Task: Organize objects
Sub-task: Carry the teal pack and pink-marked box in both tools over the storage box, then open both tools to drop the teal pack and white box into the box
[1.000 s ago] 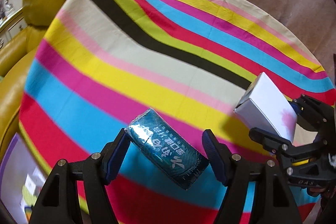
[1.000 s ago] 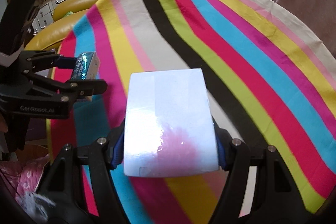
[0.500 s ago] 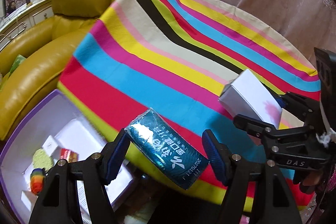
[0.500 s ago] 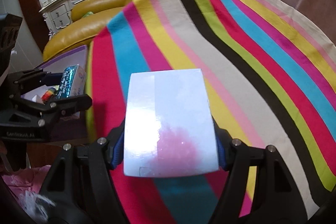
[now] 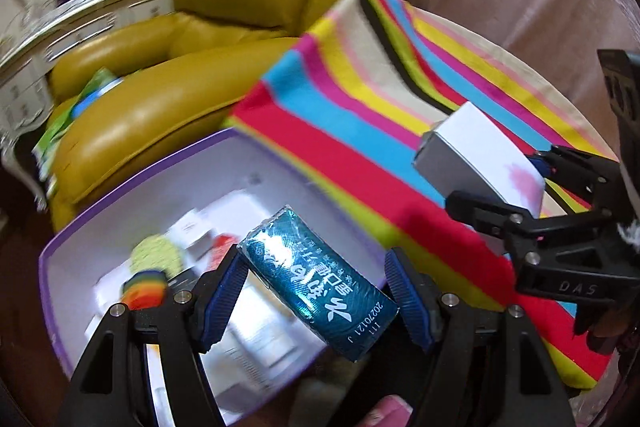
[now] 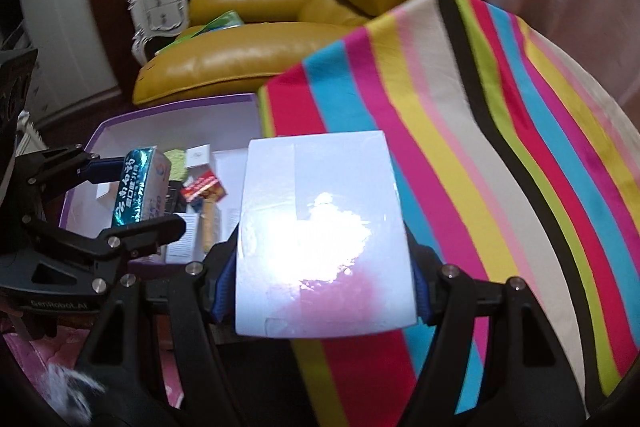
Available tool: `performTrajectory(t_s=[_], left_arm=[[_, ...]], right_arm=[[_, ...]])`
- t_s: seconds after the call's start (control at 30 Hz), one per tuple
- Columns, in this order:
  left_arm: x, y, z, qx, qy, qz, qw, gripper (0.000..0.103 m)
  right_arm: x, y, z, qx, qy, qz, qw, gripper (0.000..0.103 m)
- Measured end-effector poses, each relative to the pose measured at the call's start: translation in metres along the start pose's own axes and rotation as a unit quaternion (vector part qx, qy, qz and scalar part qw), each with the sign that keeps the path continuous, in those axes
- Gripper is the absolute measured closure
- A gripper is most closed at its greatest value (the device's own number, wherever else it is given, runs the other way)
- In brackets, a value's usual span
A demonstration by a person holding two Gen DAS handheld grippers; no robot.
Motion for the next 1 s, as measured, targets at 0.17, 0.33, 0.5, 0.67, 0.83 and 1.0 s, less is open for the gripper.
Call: performTrajectory(t_s=[0.17, 0.33, 0.5, 0.67, 0.83, 1.0], left_arm=[[0.015, 0.023, 0.044, -0.029, 0.046, -0.015, 0.9984, 0.032], [0.027, 0.035, 0.076, -0.061, 0.071, -0.024, 0.9953, 0.032], [0.034, 0.043, 0.096, -0.082, 0.087, -0.032, 0.9923, 0.032], [0.036, 0.054, 0.111, -0.101, 0.102, -0.044, 0.9887, 0.032], [0.031, 0.072, 0.111, -0.124, 0.097, -0.071, 0.9849, 0.03], [0.018, 0.098, 0.114, -0.157, 0.113, -0.103, 0.9756, 0.008]], right_arm=[[-0.017, -0.008, 0.053, -0.019, 0.049, 0.002, 0.999, 0.032], [-0.029, -0.018, 0.096, -0.036, 0.086, 0.006, 0.996, 0.032], [-0.033, -0.03, 0.127, -0.047, 0.106, 0.012, 0.993, 0.032], [-0.033, -0.039, 0.148, -0.061, 0.113, 0.019, 0.992, 0.032], [-0.035, -0.036, 0.153, -0.066, 0.109, 0.014, 0.992, 0.032], [-0.043, -0.038, 0.149, -0.052, 0.083, 0.022, 0.995, 0.011]])
Point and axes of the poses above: each gripper's, at about its wrist camera, not at the fingertips, and y roughly against the way its jaws point, z to its left, x to its underside, the point moved 2 cm from there along -y, roughly the way its jaws point, and after that the axes turned 12 degrees about x, right-handed, at the moved point
